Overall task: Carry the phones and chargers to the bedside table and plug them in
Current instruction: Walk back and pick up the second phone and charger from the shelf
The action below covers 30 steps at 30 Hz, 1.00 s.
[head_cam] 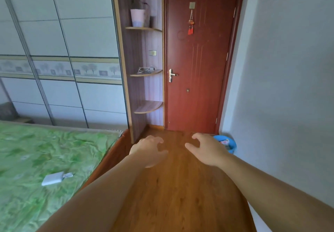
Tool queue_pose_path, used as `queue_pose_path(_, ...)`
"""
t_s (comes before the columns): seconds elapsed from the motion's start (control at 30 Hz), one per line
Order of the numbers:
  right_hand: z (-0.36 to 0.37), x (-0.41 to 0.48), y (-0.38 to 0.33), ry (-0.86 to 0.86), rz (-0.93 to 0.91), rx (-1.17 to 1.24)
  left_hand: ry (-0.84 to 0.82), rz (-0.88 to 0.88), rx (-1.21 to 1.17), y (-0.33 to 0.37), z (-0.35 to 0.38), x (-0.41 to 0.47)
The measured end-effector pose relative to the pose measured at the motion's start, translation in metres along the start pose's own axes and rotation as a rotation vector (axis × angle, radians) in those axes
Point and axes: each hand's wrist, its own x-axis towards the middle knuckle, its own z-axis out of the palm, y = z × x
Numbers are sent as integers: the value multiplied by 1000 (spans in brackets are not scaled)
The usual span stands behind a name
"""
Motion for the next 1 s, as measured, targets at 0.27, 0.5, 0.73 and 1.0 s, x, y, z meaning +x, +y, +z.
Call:
queue_pose_path(0.27, 26, 247, 31, -54, -87, -175, 27, -70, -54, -54, 5, 220)
queue_pose_path(0.5, 42, 438, 44, -124, -110, -177, 23, -105, -61, -86, -4, 386)
queue_pose_path(0.73, 59, 654, 60, -98, -216, -71, 37, -106, 62, -128, -7, 562)
queue_pose_path(1.0, 59, 903, 68, -132, -229, 60, 80, -209, 57, -170, -44, 787)
